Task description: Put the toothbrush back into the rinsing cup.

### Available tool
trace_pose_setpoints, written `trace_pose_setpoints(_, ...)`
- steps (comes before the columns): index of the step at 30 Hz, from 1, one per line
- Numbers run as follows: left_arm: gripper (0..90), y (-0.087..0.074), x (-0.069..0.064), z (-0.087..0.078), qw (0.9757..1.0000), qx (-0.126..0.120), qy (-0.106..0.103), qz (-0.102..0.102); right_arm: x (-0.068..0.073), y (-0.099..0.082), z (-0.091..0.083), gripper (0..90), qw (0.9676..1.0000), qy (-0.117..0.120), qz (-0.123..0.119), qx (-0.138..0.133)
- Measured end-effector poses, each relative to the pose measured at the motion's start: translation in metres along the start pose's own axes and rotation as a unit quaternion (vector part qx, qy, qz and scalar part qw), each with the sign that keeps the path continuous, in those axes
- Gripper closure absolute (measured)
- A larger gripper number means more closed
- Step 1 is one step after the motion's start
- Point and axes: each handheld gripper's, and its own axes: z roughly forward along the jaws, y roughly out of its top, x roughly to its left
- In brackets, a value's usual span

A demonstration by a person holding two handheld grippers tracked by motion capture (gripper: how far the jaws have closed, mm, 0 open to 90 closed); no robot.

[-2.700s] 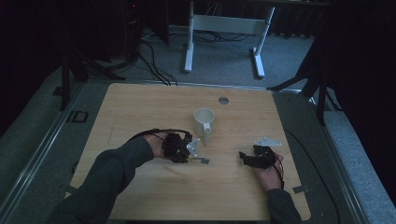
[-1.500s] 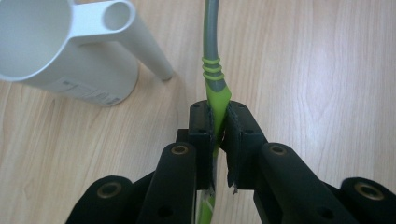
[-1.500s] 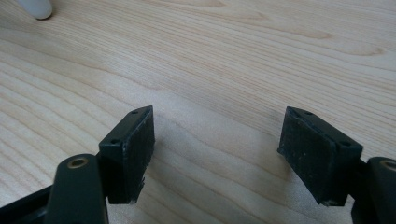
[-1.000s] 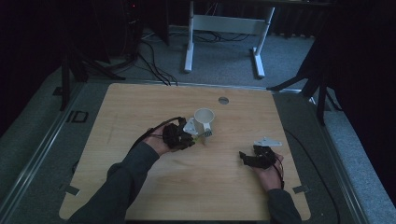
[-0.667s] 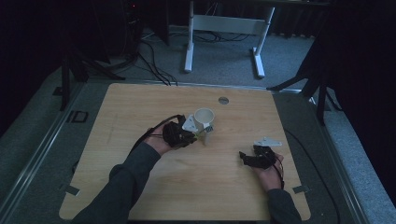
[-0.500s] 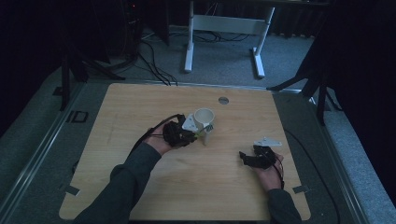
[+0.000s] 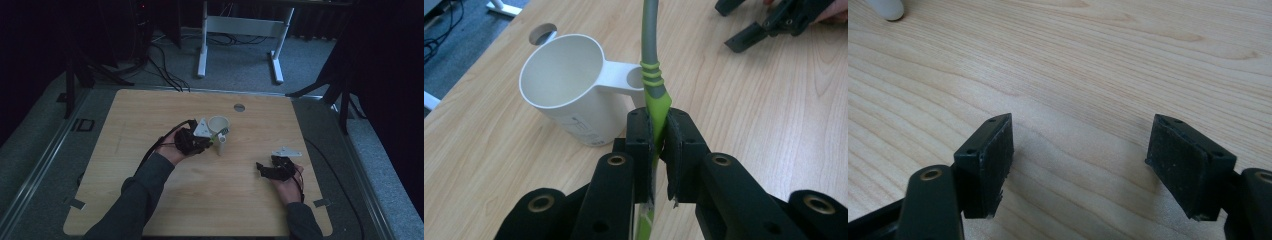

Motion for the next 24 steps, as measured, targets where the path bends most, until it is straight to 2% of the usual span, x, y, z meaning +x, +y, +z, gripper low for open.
trace_pose_setpoints(14,81.9,0.0020,0.0030,-0.0012,0.9992,-0.028,0.016,-0.022,0.0000,0.0000,0.0000,26.3,1.0000,0.000,0.000,0.000)
trace_pose_setpoints(18,81.9,0.0019,0.0055,-0.0022,0.9985,-0.039,0.012,-0.035,0.0000,0.0000,0.0000,26.2,1.0000,0.000,0.000,0.000)
trace_pose_setpoints(24,81.9,0.0029,0.0062,-0.0038,0.9978,-0.048,0.016,-0.042,0.0000,0.0000,0.0001,26.3,1.0000,0.000,0.000,-0.001)
